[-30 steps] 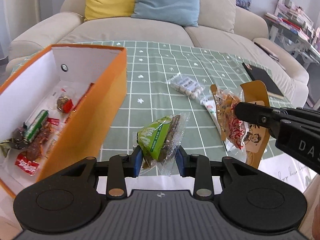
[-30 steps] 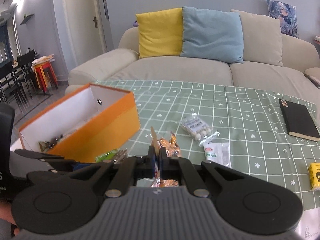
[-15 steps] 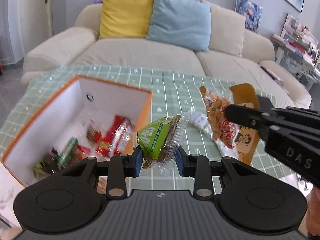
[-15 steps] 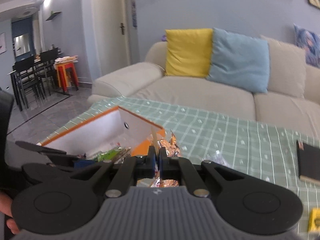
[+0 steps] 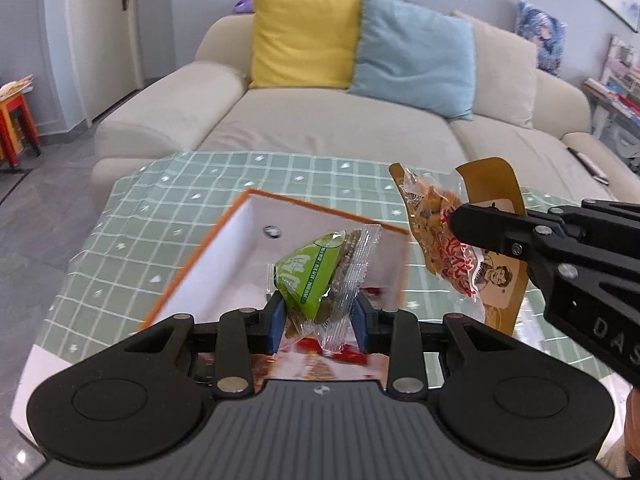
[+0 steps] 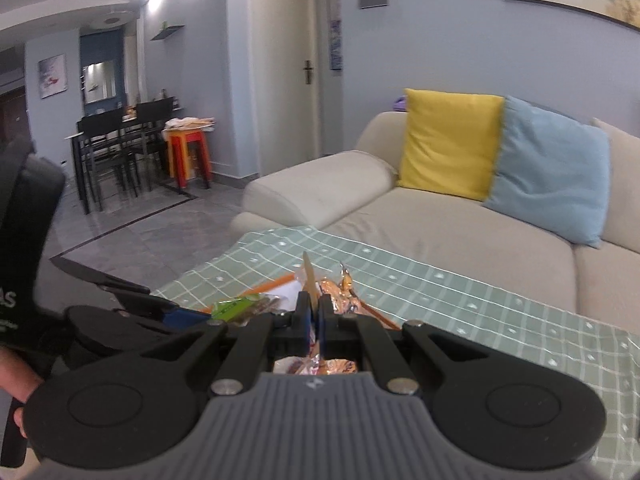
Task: Organize snacks
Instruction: 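Carry the green pack and nut pack over the orange box with both tools, then lower both packs into the orange box and open both tools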
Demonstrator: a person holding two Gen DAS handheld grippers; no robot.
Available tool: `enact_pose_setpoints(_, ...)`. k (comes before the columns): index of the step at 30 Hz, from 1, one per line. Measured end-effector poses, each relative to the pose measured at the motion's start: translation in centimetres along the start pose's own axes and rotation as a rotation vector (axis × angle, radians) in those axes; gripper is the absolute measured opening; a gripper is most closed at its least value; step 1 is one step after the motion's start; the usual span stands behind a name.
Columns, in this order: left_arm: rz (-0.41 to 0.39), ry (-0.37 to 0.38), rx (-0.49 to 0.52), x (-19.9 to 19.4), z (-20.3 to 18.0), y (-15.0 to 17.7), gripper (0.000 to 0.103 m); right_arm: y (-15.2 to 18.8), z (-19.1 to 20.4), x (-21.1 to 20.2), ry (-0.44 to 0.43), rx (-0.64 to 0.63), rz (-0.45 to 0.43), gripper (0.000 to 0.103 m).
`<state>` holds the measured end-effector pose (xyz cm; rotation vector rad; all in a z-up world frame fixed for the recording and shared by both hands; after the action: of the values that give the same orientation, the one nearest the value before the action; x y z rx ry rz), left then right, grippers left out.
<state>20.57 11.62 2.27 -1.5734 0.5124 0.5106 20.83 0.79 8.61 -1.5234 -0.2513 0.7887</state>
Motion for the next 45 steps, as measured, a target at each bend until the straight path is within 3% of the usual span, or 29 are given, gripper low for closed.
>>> enact_pose_setpoints(6, 0.065, -0.034, -0.035, 2.3, 3.0, 0.2, 0.038, 0.0, 1.9, 4.5, -0.038, -0.042, 0.044, 0.000)
enact_pose_setpoints(19, 0.152, 0.024, -0.037, 8.5, 4.8, 2.5, 0.038, 4.4, 0.4, 12.7, -0.089, -0.048, 0.229, 0.000)
enact_pose_setpoints(28, 0.200, -0.088, 0.120, 11.8, 4.3, 4.4, 0.038, 8.4, 0.3, 16.1, -0.050, -0.230, 0.312, 0.000)
enact_pose_setpoints(38, 0.248, -0.112, 0.116, 13.3, 4.8, 5.8, 0.039, 11.1, -0.6, 17.6, -0.053, -0.141, 0.394, 0.001)
enact_pose_setpoints(45, 0.267, -0.117, 0.112, 13.2, 4.7, 5.7, 0.043, 11.4, -0.9, 17.9, -0.088, -0.022, 0.442, 0.017)
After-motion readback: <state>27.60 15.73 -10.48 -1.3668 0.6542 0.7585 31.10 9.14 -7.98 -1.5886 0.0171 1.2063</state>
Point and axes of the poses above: each gripper's, at about its wrist camera, not at the fingertips, and x roughly the way its jaws point, z to its left, y to its underside, the point moved 5 cm from there along x, roughly the way its jaws point, and after that the axes turned 10 degrees about -z, right-handed, at the moved point
